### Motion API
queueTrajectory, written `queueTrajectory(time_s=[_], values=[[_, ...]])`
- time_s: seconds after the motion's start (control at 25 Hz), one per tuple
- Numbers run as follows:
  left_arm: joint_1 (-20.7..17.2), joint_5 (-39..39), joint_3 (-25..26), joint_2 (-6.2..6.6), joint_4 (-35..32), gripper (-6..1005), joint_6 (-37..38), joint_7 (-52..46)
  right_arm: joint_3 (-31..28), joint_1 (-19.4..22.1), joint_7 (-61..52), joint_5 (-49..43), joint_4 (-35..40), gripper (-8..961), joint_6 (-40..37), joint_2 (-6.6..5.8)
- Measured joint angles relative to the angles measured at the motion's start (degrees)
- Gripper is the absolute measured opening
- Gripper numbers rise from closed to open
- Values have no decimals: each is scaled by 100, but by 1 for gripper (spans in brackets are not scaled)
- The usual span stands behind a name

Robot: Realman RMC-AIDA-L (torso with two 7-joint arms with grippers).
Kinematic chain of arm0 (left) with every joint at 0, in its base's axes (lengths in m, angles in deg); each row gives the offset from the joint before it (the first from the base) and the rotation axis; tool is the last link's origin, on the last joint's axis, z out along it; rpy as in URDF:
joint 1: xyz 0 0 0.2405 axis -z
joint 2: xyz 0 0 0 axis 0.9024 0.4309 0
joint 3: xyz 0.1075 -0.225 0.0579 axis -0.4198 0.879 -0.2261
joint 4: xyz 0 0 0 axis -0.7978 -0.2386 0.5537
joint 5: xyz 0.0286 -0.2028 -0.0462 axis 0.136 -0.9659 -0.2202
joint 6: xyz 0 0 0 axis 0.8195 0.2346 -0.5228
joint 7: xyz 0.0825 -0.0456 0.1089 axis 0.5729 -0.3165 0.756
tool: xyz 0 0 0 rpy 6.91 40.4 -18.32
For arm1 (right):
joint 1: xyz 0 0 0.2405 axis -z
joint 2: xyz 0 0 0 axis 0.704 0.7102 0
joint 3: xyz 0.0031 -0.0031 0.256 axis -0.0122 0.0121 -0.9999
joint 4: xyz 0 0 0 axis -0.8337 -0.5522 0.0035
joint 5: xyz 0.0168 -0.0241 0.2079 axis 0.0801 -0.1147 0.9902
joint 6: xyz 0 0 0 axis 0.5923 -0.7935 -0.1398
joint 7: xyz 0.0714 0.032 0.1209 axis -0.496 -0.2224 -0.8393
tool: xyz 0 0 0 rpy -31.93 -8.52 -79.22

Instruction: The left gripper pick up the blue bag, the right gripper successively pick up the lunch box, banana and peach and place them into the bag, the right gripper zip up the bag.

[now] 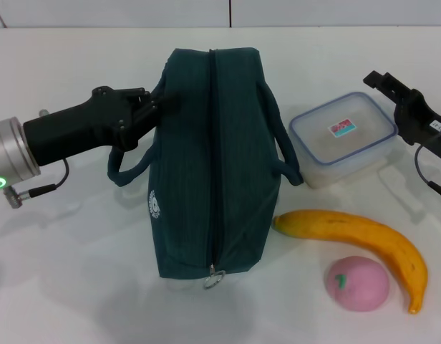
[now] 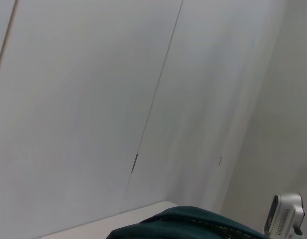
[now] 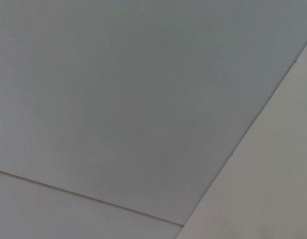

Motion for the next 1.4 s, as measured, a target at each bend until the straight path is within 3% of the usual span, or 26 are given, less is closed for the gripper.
queueTrajectory(time_s=[0.32,0.72,0.84,1.04,1.4], values=[[25,14,0,0,0,54,-14,0,-78,133,162,27,-93,834,-47,0],[-14,78,0,0,0,54,-61,-4,-178,142,502,110,-258,450,-402,0],[-49,79,0,0,0,54,-89,1,-403,146,798,110,-402,223,-603,0],[-79,81,0,0,0,54,-124,1,-464,168,1003,73,-425,94,-748,0],[-159,-83,0,5,-66,54,150,111,-467,263,1513,69,-388,95,-835,0]])
